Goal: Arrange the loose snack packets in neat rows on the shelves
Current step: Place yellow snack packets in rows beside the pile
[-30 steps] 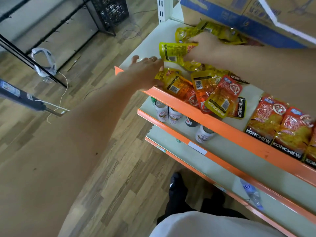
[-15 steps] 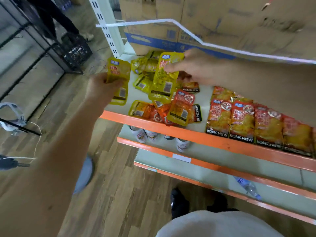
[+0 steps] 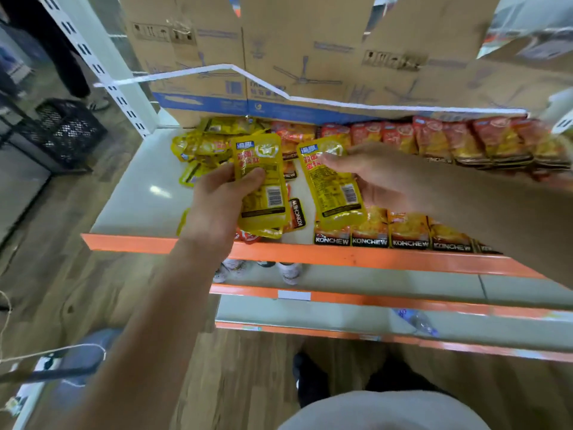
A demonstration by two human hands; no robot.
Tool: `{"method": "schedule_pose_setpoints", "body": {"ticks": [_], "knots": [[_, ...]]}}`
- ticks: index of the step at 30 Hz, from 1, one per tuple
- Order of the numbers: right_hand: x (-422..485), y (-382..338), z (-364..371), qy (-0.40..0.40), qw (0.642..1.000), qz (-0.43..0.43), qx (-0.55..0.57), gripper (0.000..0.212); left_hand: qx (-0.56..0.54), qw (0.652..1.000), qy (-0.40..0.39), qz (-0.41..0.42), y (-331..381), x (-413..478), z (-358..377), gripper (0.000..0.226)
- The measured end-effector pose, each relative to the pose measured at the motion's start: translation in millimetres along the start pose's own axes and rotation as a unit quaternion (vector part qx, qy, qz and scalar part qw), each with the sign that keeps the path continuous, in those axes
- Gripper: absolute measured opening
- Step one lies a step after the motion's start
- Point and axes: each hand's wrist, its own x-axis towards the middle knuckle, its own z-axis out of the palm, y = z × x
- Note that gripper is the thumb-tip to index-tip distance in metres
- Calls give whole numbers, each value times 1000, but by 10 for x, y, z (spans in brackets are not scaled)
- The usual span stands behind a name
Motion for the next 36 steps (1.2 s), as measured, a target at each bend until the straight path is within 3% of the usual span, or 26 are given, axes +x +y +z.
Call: {"method": "schedule_pose_setpoints", "body": {"ticks": [3, 7, 11, 15, 19, 23, 29, 36], "knots": [[-211, 75, -237, 17, 998, -10, 55, 25, 4, 1000, -4, 10, 49, -82, 293, 15], [-547, 131, -607, 70, 995, -47, 60, 27, 12, 999, -23, 26, 117, -250, 776, 15], [-1042, 238, -1130, 112, 988, -89, 58, 7, 21, 998, -43, 29, 77, -494, 1419, 20], [-1595, 383, -1732, 157, 978, -107, 89, 8, 18, 997, -69, 10, -5, -818, 2173, 18], [-2176, 550, -2276, 185, 964, -135, 134, 24, 2, 995, -98, 1, -109, -1092, 2882, 13], [-2635, 770, -2762, 186, 954, -171, 159, 12, -16, 991, -131, 4, -203, -1363, 3493, 12], [-3164, 1006, -3228, 243, 936, -171, 188, 9, -29, 981, -192, -20, -308, -1662, 4138, 26], [-3442, 1198, -3487, 299, 907, -165, 248, 13, -5, 971, -238, -34, -362, -1821, 4635, 19]]}}
